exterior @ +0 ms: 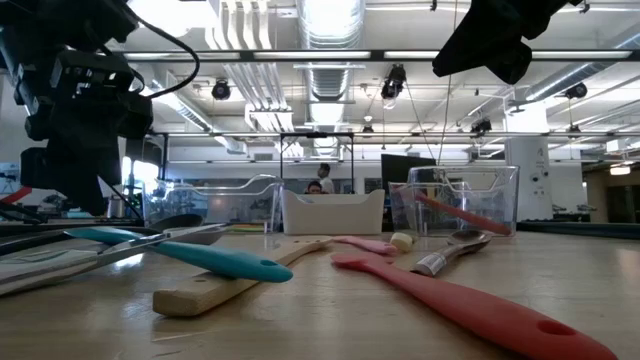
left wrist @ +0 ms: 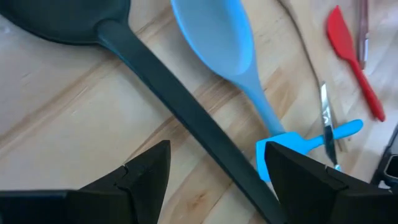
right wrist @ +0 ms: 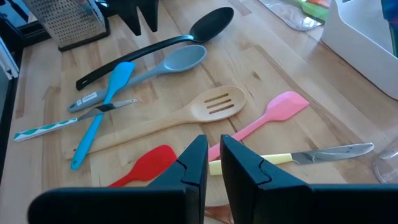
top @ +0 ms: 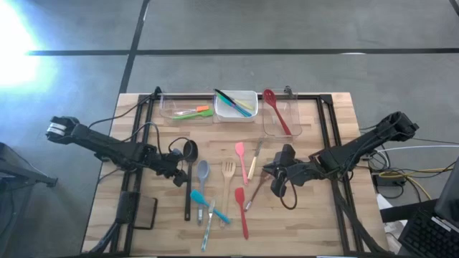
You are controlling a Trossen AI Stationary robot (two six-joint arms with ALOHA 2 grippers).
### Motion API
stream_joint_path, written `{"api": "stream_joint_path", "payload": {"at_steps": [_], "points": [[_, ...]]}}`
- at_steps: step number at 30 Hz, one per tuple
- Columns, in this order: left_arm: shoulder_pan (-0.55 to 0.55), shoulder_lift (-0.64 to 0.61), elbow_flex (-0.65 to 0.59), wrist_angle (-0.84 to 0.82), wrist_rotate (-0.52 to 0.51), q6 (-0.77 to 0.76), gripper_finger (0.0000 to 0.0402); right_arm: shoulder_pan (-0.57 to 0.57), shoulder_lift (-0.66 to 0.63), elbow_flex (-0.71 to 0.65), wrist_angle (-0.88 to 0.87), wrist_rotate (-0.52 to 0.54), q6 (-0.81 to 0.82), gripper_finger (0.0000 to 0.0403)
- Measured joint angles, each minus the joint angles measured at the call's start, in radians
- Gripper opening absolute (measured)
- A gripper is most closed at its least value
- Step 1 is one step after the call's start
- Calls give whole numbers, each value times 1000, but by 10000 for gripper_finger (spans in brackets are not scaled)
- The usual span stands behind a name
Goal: Pick & Place Kitchen Items
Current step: Put the black ladle into the right transparent bin
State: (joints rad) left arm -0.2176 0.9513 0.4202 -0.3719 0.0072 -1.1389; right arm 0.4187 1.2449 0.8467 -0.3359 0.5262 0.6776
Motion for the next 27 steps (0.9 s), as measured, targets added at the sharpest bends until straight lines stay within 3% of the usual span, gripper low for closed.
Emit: {"api": "stream_joint_path", "payload": {"at_steps": [24,27], "points": [[-23,0,0,-3,-12,-14,261,0,0,0,-31,-3,13,38],[-29,0,0,-3,-12,-14,261,3,0,0,-36,-44,40,38]]}}
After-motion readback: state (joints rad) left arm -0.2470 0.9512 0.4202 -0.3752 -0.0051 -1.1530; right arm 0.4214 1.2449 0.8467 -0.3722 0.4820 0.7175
